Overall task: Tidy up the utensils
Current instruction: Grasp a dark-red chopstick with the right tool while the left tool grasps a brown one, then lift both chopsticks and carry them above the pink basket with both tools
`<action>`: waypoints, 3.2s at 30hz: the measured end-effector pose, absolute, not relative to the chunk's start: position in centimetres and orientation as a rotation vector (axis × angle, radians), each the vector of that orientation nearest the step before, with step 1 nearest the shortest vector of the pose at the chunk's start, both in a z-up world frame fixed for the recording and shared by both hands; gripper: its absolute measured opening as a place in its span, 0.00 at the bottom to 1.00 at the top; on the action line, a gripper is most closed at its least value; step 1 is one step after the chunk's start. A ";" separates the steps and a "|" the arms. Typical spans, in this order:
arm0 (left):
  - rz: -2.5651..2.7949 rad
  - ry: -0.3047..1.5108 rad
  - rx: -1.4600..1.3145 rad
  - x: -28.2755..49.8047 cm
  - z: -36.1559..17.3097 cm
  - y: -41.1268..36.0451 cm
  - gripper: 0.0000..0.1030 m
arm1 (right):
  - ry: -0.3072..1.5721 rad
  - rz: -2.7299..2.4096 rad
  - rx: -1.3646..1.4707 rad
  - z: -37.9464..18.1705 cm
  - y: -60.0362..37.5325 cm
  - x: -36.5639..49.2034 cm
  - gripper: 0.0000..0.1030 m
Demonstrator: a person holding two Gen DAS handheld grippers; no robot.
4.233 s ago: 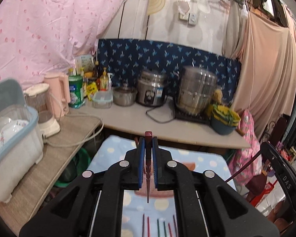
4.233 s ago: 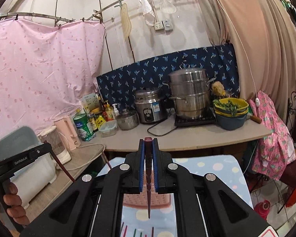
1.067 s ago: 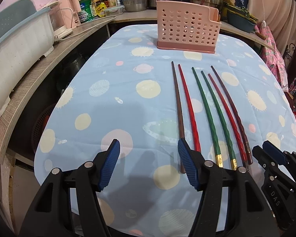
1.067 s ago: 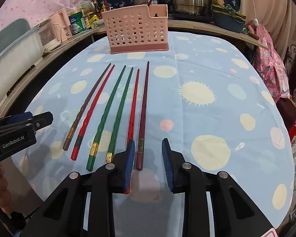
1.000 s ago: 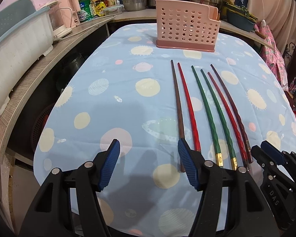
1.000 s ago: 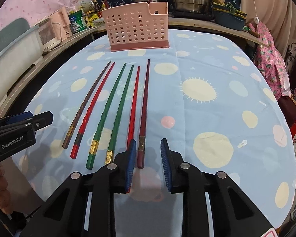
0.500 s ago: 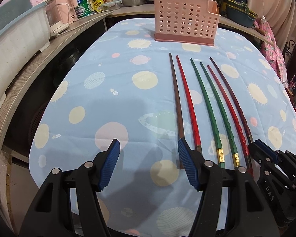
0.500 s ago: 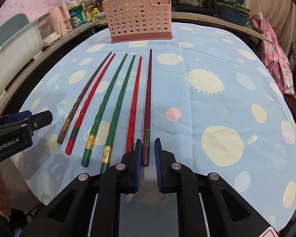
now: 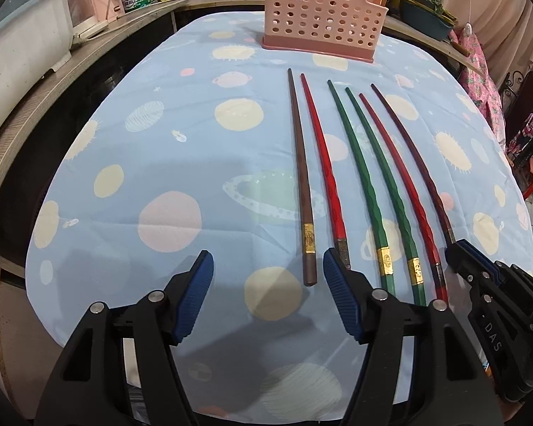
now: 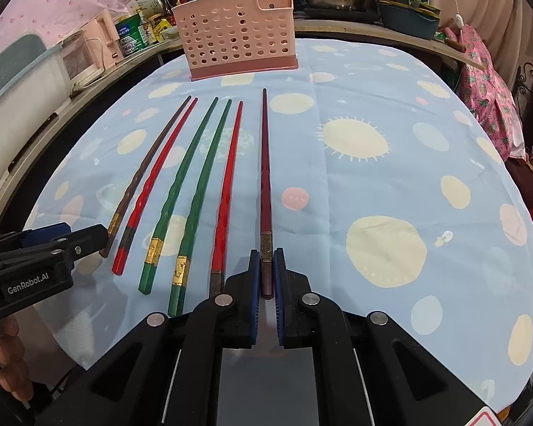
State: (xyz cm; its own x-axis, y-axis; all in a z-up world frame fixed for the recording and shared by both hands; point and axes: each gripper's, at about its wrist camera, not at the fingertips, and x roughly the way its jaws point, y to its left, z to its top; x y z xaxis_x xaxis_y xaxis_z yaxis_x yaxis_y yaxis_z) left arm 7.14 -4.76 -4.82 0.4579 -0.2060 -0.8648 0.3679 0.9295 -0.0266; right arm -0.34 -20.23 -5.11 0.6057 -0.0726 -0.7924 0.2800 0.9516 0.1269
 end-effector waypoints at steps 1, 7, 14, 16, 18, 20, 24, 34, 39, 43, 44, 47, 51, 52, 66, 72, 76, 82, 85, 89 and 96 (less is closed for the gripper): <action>-0.355 1.039 0.174 7.2 -4.9 -4.8 0.59 | 0.899 -0.207 0.249 -5.1 -20.2 -0.3 0.07; -0.339 1.039 0.186 7.5 -5.5 -5.0 0.57 | 0.899 -0.206 0.248 -5.1 -20.2 -0.4 0.07; -0.323 1.022 0.200 7.8 -5.4 -5.3 0.44 | 0.899 -0.206 0.248 -5.1 -20.2 -0.4 0.07; -0.325 1.019 0.205 7.8 -5.4 -5.3 0.37 | 0.899 -0.206 0.248 -5.1 -20.2 -0.4 0.07; -0.328 1.016 0.207 7.8 -5.4 -5.3 0.29 | 0.899 -0.206 0.248 -5.1 -20.2 -0.4 0.07; -0.331 1.017 0.206 7.8 -5.3 -5.3 0.19 | 0.899 -0.206 0.248 -5.1 -20.2 -0.4 0.07; -0.340 1.021 0.205 7.8 -5.3 -5.3 0.09 | 0.899 -0.207 0.246 -5.1 -20.1 -0.4 0.07; -0.351 1.036 0.187 7.6 -4.9 -4.9 0.08 | 0.893 -0.202 0.254 -4.9 -20.0 -0.8 0.07; -0.356 1.021 0.167 7.2 -3.8 -4.4 0.08 | 0.869 -0.197 0.258 -3.8 -19.9 -1.1 0.07; -0.365 1.003 0.150 7.0 -2.6 -4.0 0.08 | 0.840 -0.192 0.262 -2.7 -20.0 -1.5 0.07; -0.367 0.997 0.146 6.9 -2.3 -3.9 0.08 | 0.831 -0.191 0.263 -2.3 -20.0 -1.6 0.07; -0.377 0.979 0.130 6.8 -1.1 -3.7 0.08 | 0.805 -0.190 0.266 -1.2 -20.0 -1.8 0.07; -0.393 0.949 0.112 6.5 0.6 -3.3 0.08 | 0.764 -0.197 0.271 0.5 -20.4 -2.3 0.07; -0.396 0.939 0.109 6.4 1.0 -3.3 0.08 | 0.754 -0.197 0.273 0.9 -20.6 -2.4 0.07; -0.405 0.786 0.061 7.8 8.4 -2.7 0.07 | 0.558 -0.231 0.272 9.2 -23.9 -2.2 0.07; -0.410 0.727 0.038 9.7 11.5 -3.2 0.07 | 0.483 -0.220 0.264 12.6 -24.9 -0.7 0.07; -0.416 0.704 0.023 11.4 13.2 -3.8 0.07 | 0.460 -0.209 0.263 13.9 -25.3 0.7 0.07; -0.424 0.684 0.007 14.2 15.4 -5.1 0.07 | 0.435 -0.198 0.273 15.2 -26.2 2.8 0.07; -0.426 0.665 0.003 15.6 16.7 -5.8 0.07 | 0.415 -0.186 0.290 16.0 -26.9 4.1 0.07; -0.416 0.618 0.000 17.7 19.1 -6.9 0.07 | 0.378 -0.167 0.304 17.6 -27.9 6.4 0.07; -0.409 0.522 -0.054 22.0 24.5 -8.6 0.07 | 0.284 -0.149 0.307 21.5 -29.3 11.4 0.07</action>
